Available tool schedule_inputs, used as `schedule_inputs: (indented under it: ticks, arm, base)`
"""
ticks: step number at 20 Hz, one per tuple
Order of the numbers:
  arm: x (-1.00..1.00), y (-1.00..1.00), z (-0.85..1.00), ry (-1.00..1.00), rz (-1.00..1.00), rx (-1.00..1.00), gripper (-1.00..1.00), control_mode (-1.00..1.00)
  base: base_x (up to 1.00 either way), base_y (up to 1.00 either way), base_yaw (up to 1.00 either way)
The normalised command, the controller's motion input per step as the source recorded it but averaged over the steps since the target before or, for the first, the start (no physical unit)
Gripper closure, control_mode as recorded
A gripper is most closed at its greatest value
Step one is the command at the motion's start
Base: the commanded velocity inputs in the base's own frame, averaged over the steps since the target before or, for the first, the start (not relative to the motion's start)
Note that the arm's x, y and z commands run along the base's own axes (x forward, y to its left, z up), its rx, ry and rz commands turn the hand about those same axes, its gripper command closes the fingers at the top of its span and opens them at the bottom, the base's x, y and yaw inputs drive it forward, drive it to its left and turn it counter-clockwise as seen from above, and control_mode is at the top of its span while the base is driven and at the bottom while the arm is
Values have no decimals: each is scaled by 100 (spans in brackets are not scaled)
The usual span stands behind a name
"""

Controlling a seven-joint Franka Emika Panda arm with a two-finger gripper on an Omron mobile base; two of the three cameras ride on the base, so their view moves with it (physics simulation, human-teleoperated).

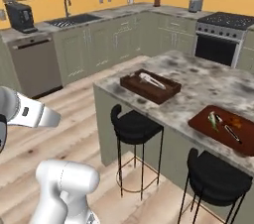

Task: Gather the garlic and mushroom from the fridge and place them on a tray on the dining counter. Then gather the chicken drumstick and fish from the fridge and place them on the other tray.

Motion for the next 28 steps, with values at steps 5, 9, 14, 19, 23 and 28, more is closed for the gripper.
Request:
schedule_inputs:
  ticks: [5,9,14,19,23,28]
  arm:
    - [0,0,0,0,0,0,100,100]
    - [0,0,0,0,0,0,100,100]
    - [0,0,0,0,0,0,100,100]
    - [0,0,0,0,0,0,100,100]
    - [0,0,0,0,0,0,100,100]
    - [18,2,-3,2,-6,0,100,-100]
  base:
    - [79,53,-45]
    - [72,41,-47]
    - [80,34,-46]
    - [81,27,-44]
    - [78,20,-42]
    - [58,7,-30]
